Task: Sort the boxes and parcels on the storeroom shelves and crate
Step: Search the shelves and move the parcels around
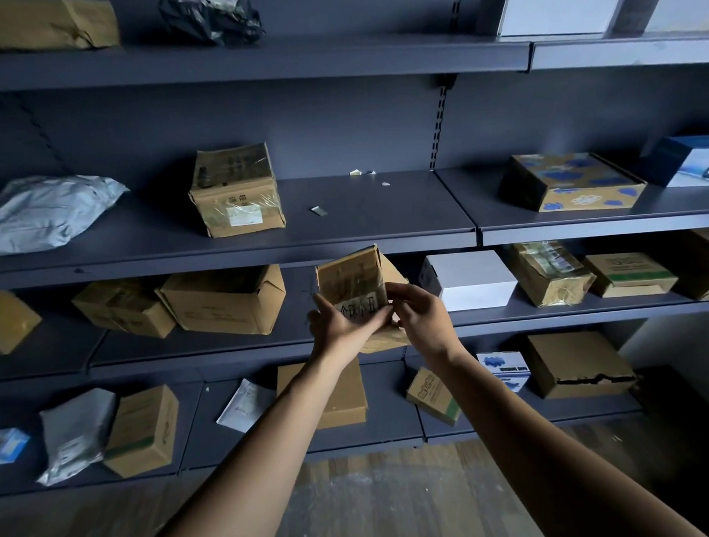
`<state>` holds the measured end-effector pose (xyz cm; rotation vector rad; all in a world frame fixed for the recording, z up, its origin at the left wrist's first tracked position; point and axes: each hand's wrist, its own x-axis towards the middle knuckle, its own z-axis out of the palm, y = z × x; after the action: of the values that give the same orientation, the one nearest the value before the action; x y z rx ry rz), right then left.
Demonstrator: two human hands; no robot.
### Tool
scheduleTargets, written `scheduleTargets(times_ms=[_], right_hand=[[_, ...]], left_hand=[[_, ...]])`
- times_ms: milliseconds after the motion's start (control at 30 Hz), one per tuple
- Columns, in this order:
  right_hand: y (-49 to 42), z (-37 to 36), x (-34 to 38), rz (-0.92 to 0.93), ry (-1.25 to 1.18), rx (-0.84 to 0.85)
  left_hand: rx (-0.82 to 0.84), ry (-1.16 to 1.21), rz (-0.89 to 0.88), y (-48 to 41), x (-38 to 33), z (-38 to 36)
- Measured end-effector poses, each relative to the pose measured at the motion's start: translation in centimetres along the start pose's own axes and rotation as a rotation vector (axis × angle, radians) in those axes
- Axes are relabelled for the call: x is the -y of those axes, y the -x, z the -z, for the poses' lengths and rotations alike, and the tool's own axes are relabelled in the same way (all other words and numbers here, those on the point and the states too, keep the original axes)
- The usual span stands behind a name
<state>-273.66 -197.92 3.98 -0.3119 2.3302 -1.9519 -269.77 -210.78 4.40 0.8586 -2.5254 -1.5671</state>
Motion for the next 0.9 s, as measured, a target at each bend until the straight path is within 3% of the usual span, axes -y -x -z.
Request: scheduleTargets(times_ms=[267, 433, 700, 900], right_hand=[[0.4, 0.6, 1.4, 0.111, 0.155, 0.157], [-0.2, 1.3, 1.5, 0.232, 0.438, 0.162], [-0.7, 4.3, -0.5, 0.024, 0.636, 0.006], [-0.6, 5.3, -1.1, -0.113, 0.449, -0.016]], left_hand=[[0.019, 0.232, 0.110, -0.6, 1.1, 0.2], [0.064, 0.440, 0.173, -0.4, 1.4, 0.7], [0.126, 0.546, 0.247, -0.3, 1.8, 1.8], [0.184, 0.607, 0.268, -0.3, 2.0, 2.0]])
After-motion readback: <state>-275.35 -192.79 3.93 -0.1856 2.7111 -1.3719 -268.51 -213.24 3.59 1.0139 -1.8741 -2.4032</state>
